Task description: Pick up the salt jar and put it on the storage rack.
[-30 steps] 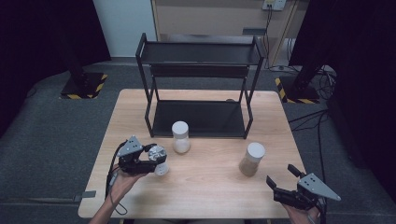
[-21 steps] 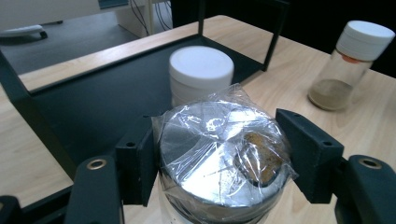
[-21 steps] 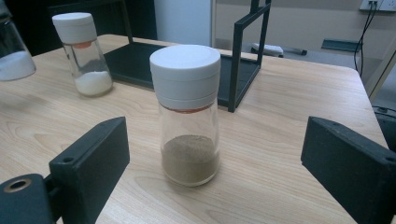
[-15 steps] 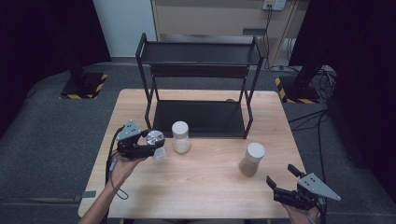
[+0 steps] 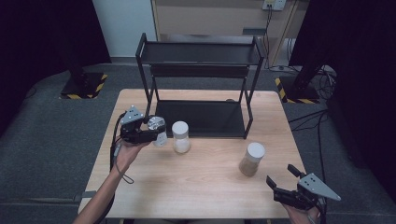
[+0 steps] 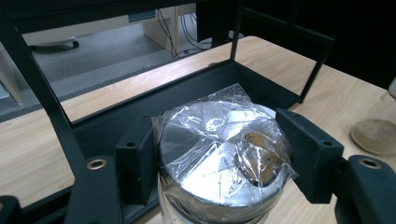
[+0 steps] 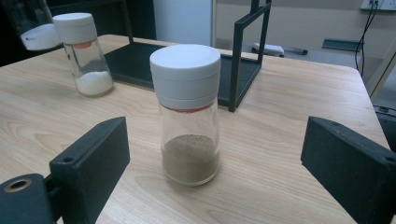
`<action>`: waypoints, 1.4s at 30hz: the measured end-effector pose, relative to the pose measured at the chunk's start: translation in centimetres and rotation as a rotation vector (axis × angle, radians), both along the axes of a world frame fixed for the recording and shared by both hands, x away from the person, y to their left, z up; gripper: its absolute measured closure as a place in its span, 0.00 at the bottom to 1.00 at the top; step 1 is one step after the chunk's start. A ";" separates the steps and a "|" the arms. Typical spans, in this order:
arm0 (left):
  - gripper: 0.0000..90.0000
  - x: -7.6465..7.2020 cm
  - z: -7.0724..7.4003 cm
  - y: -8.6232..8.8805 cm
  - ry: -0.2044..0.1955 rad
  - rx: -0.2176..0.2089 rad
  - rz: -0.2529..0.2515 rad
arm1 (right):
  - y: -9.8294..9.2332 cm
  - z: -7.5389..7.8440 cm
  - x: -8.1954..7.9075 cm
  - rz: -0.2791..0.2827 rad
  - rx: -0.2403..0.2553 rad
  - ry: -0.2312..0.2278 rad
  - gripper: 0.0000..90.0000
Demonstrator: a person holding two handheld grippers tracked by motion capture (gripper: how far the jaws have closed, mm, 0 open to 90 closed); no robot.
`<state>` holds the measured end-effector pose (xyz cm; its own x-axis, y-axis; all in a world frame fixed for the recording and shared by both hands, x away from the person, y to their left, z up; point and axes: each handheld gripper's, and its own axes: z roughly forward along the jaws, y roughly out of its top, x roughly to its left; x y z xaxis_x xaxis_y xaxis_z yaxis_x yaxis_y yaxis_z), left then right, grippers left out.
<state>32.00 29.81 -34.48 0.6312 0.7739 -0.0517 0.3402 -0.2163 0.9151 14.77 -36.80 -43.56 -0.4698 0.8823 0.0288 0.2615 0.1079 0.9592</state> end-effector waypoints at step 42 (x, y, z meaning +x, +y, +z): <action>0.37 7.2 -3.4 -6.0 -0.031 0.038 0.191 | -0.3 -0.1 0.1 0.008 0.013 0.003 0.09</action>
<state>39.18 23.82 -37.84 0.4737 0.8807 -0.0031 0.3505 -0.1853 0.9180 14.84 -37.08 -43.67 -0.4769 0.8780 0.0415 0.2635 0.0978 0.9597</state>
